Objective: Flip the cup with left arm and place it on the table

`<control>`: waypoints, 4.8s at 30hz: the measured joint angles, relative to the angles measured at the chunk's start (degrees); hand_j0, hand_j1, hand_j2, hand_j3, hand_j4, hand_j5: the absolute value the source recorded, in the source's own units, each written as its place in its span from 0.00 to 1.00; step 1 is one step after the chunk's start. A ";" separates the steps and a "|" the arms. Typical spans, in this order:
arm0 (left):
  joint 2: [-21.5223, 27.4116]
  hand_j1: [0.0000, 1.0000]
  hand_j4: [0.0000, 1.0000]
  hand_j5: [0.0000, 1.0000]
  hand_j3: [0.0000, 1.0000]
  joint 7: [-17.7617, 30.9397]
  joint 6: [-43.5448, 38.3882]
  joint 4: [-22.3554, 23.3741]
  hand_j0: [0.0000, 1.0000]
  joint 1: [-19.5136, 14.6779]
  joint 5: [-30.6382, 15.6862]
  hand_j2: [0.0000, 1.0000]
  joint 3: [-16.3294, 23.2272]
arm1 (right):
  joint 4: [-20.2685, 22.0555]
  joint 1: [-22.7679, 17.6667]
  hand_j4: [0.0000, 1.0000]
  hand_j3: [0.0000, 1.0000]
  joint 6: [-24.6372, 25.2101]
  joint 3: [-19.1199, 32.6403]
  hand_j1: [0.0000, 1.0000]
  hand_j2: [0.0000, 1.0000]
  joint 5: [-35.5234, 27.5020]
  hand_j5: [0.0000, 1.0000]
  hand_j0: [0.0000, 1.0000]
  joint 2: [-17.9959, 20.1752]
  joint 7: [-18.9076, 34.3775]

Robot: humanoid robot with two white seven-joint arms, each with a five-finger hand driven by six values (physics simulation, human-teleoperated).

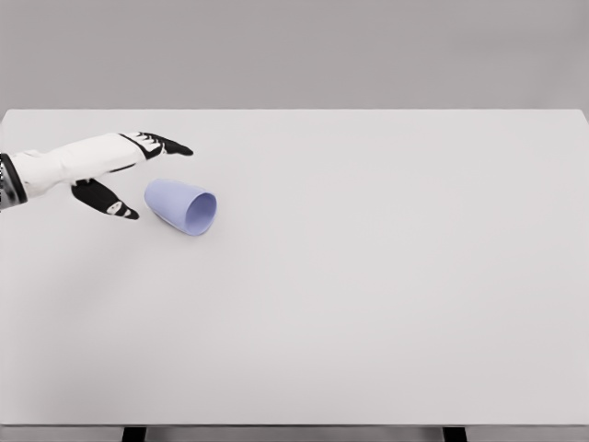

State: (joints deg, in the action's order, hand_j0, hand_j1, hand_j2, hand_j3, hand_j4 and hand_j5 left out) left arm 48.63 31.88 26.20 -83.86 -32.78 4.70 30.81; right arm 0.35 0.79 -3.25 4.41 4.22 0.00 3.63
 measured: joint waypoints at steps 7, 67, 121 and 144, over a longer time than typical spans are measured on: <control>-1.15 1.00 1.00 1.00 1.00 -0.52 -8.08 -0.21 1.00 0.26 -2.82 1.00 4.77 | 0.00 0.00 1.00 1.00 0.00 0.02 1.00 1.00 0.00 1.00 1.00 0.00 0.01; -11.28 0.60 0.60 0.60 0.60 -1.11 -13.77 4.38 0.60 -1.76 14.00 0.60 8.45 | 0.00 0.00 1.00 1.00 0.00 0.01 1.00 1.00 0.00 1.00 1.00 0.00 0.02; -31.21 1.00 1.00 1.00 1.00 3.12 -22.35 30.45 1.00 -4.57 -36.88 1.00 -0.32 | 0.00 0.00 1.00 1.00 0.00 0.02 1.00 1.00 0.00 1.00 1.00 0.00 -0.02; -31.10 1.00 1.00 1.00 1.00 3.12 -22.55 29.51 1.00 -5.10 -37.18 1.00 -0.91 | 0.00 0.00 1.00 1.00 0.00 0.01 1.00 1.00 0.00 1.00 1.00 0.00 0.02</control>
State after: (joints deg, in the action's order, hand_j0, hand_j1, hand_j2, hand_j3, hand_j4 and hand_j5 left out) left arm 17.53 35.00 3.65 -54.34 -37.88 -32.48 29.90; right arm 0.35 0.79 -3.25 4.42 4.22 0.00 3.65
